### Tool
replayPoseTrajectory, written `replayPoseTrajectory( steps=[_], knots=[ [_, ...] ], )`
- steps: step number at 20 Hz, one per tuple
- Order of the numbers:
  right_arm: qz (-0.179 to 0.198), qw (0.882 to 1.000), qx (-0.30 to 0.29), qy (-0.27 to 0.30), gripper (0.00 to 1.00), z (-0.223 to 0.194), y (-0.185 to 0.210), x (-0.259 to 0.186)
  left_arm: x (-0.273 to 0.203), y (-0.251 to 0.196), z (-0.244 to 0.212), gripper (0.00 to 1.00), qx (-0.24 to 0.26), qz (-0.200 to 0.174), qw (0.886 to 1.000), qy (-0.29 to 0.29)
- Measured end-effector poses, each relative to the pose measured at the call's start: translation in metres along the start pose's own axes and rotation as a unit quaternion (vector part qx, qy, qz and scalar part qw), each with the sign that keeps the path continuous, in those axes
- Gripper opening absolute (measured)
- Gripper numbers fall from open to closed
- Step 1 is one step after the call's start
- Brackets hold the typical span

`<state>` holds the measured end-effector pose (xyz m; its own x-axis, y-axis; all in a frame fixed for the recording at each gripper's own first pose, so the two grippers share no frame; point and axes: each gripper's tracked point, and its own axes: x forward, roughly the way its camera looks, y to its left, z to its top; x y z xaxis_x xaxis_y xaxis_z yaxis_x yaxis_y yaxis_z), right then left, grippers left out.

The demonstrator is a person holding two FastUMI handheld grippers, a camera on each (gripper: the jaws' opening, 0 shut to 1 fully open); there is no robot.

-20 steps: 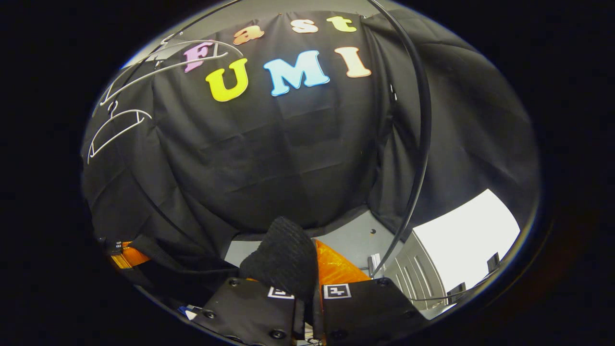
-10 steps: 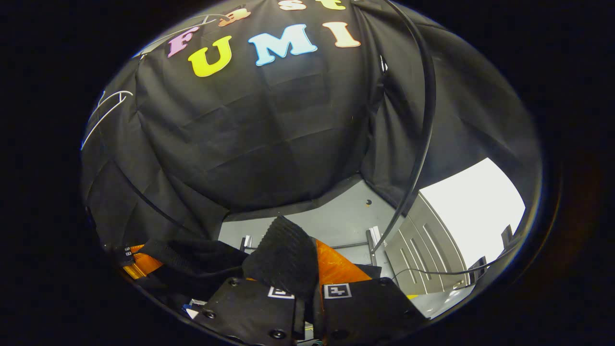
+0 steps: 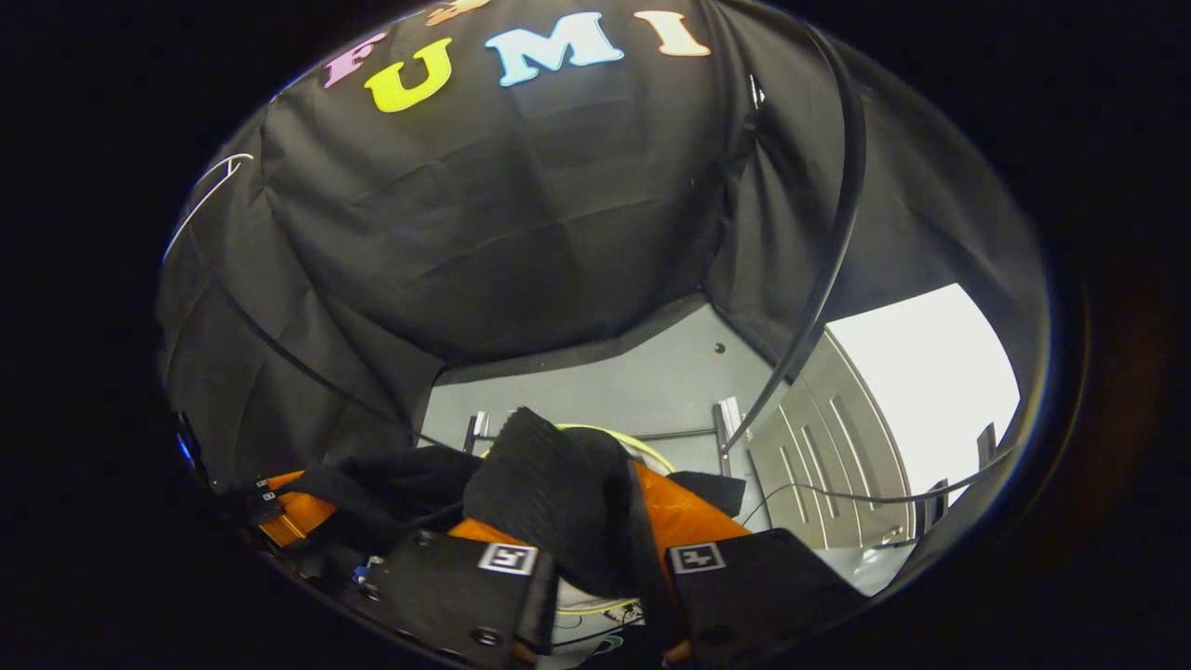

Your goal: Grasp the clothes on the hanger with both hands and then place them into the laundry hamper below.

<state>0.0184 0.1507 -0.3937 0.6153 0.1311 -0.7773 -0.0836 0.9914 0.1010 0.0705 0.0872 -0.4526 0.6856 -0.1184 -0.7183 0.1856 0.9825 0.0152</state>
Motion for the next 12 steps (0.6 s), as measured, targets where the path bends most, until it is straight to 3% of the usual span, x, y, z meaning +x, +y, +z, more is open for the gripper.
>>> replayPoseTrajectory(
  steps=[1,2,4,5,6,7,8,12],
  knots=[
    [0.004,1.0,-0.003,0.005,0.53,-0.002,0.001,-0.004,-0.005,0.001,-0.006,0.22,-0.004,0.005,1.0,0.003],
    [0.009,1.0,-0.003,0.008,0.57,-0.005,0.003,-0.008,-0.008,0.001,-0.011,0.33,-0.007,0.007,1.0,0.007],
    [0.014,1.0,-0.003,0.014,0.79,-0.007,0.002,-0.019,-0.02,0.005,-0.011,0.53,-0.013,0.014,1.0,-0.002],
    [0.017,1.0,-0.005,0.015,0.92,-0.006,0.0,-0.024,-0.025,0.007,-0.009,0.53,-0.016,0.02,1.0,-0.007],
    [0.018,1.0,-0.01,0.014,0.99,-0.003,-0.004,-0.031,-0.03,0.009,-0.007,0.68,-0.017,0.028,0.999,-0.01],
    [0.015,1.0,-0.017,0.008,0.94,0.003,-0.009,-0.038,-0.037,0.012,-0.004,0.83,-0.019,0.04,0.999,-0.014],
    [0.011,1.0,-0.025,-0.002,0.99,0.009,-0.015,-0.047,-0.044,0.014,0.004,0.98,-0.022,0.051,0.998,-0.019],
    [-0.005,0.998,-0.031,-0.055,0.99,0.046,-0.05,-0.089,-0.09,-0.008,0.055,0.97,-0.027,0.064,0.996,-0.061]
  ],
)
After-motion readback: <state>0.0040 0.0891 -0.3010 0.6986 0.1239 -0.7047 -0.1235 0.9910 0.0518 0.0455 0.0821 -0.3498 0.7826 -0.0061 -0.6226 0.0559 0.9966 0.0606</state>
